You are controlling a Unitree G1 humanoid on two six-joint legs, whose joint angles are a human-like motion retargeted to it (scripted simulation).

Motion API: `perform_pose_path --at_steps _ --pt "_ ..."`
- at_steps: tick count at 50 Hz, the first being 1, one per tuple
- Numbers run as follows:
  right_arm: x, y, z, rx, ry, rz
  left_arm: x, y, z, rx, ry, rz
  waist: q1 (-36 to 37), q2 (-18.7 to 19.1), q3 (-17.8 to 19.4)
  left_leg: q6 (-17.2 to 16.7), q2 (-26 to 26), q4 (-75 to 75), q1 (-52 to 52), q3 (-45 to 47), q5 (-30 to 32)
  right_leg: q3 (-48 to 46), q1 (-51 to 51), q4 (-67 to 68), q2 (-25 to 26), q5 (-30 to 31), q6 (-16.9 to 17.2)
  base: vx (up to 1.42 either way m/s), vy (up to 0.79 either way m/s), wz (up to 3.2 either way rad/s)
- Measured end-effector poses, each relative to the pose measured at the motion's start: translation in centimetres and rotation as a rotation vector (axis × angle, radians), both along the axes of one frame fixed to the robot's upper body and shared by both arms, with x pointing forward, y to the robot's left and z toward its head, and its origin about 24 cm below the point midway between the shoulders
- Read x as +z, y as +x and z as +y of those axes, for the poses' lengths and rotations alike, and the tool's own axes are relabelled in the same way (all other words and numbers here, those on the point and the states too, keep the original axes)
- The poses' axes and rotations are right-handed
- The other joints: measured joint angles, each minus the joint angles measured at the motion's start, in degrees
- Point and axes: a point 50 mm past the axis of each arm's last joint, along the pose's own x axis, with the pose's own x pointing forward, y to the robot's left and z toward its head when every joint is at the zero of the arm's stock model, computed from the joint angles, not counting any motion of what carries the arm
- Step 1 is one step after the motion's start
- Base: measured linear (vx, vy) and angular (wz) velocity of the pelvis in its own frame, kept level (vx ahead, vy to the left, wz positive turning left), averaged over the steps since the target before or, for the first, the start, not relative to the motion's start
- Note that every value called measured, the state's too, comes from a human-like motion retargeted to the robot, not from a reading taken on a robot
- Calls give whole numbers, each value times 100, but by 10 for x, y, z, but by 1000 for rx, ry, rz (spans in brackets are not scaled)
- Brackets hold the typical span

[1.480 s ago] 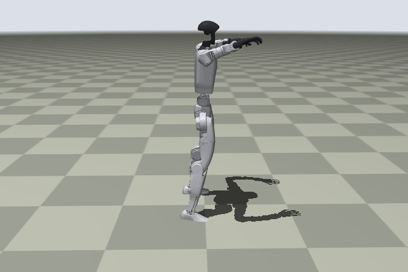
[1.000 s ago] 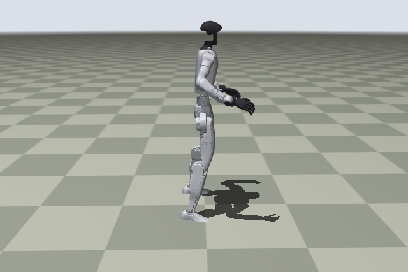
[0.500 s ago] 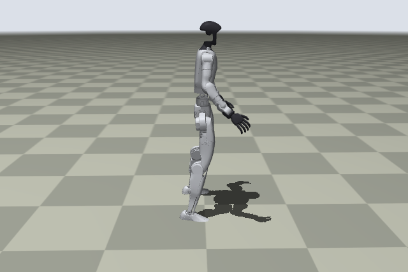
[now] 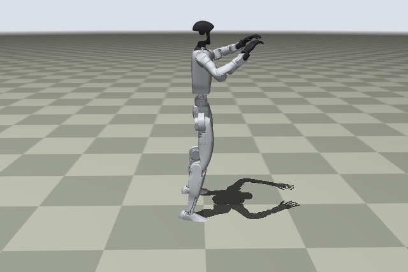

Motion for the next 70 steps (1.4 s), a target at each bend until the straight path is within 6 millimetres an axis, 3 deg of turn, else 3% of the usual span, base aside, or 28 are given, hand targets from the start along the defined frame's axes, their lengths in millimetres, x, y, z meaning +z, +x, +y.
perform_pose_path --at_steps 5,12,20,27,30,32,35,39,42,45,48,52,53,55,58,61,64,67,70 --pt "17 -12 13 46 -90 -55 45 -19 -15 -19 113 -155 -17 55 -82 -5 21 -2 -10 15 -5 3 -11 -22 24 11 5 0 0 0" --pt "0 -8 9 24 -139 8 67 -29 -22 1 216 -248 2 87 -124 -31 48 -2 -3 46 -24 22 -18 -35 54 19 5 0 0 0" --pt "-31 3 -9 -37 -111 129 63 -14 -4 124 273 -225 23 113 -125 -57 60 2 16 56 -34 23 -3 -30 67 24 5 0 0 0" --pt "-56 15 -21 -106 -59 232 42 27 22 303 225 -34 34 111 -136 -50 43 9 20 16 -23 -27 28 -8 42 9 5 0 0 0" --pt "-67 22 -22 -129 -66 308 34 40 15 306 225 82 31 102 -149 -39 28 16 7 -13 -19 -56 34 2 23 2 5 0 0 0" --pt "-70 24 -20 -124 -66 335 35 39 -3 234 235 92 26 88 -149 -37 17 19 -8 -32 -13 -71 32 5 10 5 5 0 0 0" --pt "-68 23 -14 -90 -51 339 49 20 -43 38 233 20 15 47 -146 -37 2 18 -33 -54 -2 -85 21 2 -6 14 5 0 0 0" --pt "-56 17 -5 -30 -33 315 83 -28 -93 -269 181 -140 -7 -23 -143 -36 -13 10 -72 -61 12 -82 -15 -15 -20 36 1 0 0 0" --pt "-45 12 2 6 -25 291 108 -66 -117 -456 125 -254 -20 -57 -149 -37 -2 2 -102 -42 21 -64 -54 -36 -6 57 -16 0 0 0" --pt "-34 7 7 42 -9 265 130 -97 -129 -614 54 -331 -39 -87 -157 -32 4 59 -152 -8 2 -45 -83 -57 1 74 -29 0 0 0" --pt "-27 3 10 71 21 243 142 -114 -134 -762 -31 -337 -52 -116 -160 -18 7 162 -215 14 -46 -28 -105 -69 3 84 -39 0 0 0" --pt "-26 4 11 79 60 231 141 -113 -133 -907 -134 -232 -16 -131 -100 -19 1 58 -127 36 -13 7 -93 -65 4 88 -51 0 0 0" --pt "-27 5 10 76 66 234 138 -107 -132 -923 -152 -186 -3 -128 -81 -26 1 21 -97 37 -4 15 -88 -60 7 89 -55 -3 -3 -23" --pt "-24 19 9 -41 -3 165 137 -100 -124 -1108 -345 97 229 23 41 -406 260 -91 -8 214 60 180 -200 7 307 85 5 -5 -10 -51" --pt "-32 27 12 -47 -8 206 113 -63 -101 -984 -389 291 191 74 130 -410 241 -88 51 225 42 193 -147 10 287 82 5 -1 -2 -11" --pt "-41 30 10 -58 -8 244 81 -24 -68 -755 -422 437 169 95 176 -408 217 -82 80 226 32 195 -107 -3 261 91 5 0 0 0" --pt "-46 30 6 -68 -16 261 56 4 -17 -427 -405 477 136 126 206 -408 204 -25 64 227 10 191 -87 -10 243 98 5 0 0 0" --pt "-46 27 1 -80 -37 256 47 13 41 -62 -333 425 134 184 217 -433 228 -81 78 244 36 201 -104 -29 274 122 5 0 0 0" --pt "-41 23 -6 -95 -66 235 57 5 96 263 -272 307 149 240 200 -457 260 -96 53 272 54 216 -140 -54 313 153 5 0 0 0"
